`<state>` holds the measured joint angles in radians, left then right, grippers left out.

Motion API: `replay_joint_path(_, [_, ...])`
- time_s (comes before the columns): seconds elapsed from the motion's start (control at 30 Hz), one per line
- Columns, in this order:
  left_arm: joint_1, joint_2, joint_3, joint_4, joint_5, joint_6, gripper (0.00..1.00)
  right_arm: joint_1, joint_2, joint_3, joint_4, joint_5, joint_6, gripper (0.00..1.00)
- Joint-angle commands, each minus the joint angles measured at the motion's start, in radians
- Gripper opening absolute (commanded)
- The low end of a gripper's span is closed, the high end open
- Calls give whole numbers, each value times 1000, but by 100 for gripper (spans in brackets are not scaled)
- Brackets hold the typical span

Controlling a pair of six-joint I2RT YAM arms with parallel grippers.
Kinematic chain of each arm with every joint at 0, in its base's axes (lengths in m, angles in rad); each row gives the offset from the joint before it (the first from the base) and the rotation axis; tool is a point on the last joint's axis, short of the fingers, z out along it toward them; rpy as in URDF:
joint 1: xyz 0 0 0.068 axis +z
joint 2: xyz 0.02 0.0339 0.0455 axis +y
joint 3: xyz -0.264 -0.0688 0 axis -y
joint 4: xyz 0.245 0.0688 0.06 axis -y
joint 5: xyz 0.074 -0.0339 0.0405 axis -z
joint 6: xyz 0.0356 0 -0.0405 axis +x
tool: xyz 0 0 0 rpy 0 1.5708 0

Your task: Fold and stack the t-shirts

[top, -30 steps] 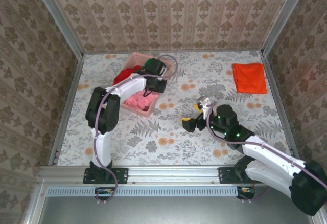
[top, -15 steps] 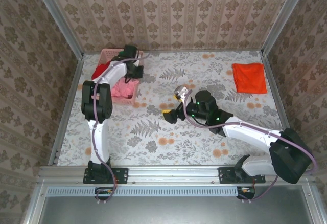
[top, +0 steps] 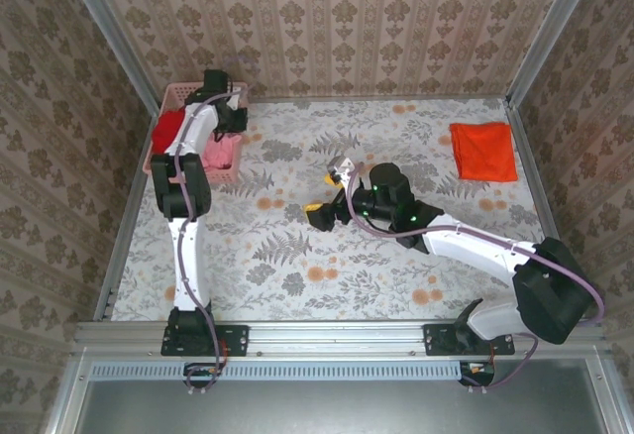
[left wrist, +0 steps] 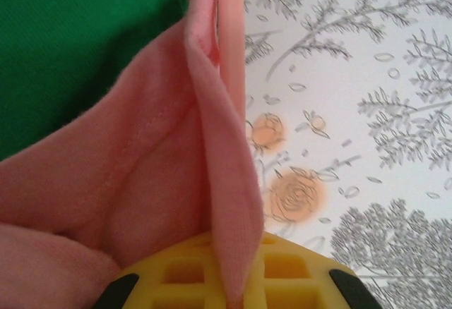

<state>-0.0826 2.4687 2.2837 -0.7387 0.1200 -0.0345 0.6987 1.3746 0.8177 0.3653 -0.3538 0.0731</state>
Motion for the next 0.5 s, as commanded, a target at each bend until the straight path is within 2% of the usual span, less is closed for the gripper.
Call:
replay_joint_path(0.0, [32,73,89,-45,-9,83,0,5,39,40,-17,-22,-16,100])
replay_joint_path(0.33, [83,106,181,-34,-72,49,0,5,57,68,-37,-35,-19,100])
replay_joint_path(0.37, [83,96,182,-36,-79,44,6,5,55,68,-37,-33,-19,100])
replay_joint_path(0.4, [80,78,179,-36,-85,40,20,5,54,65,-37,-31,-19,100])
replay_joint_path(0.47, [71,37,164,-34,-89,35,39,5,49,55,-36,-24,-14,100])
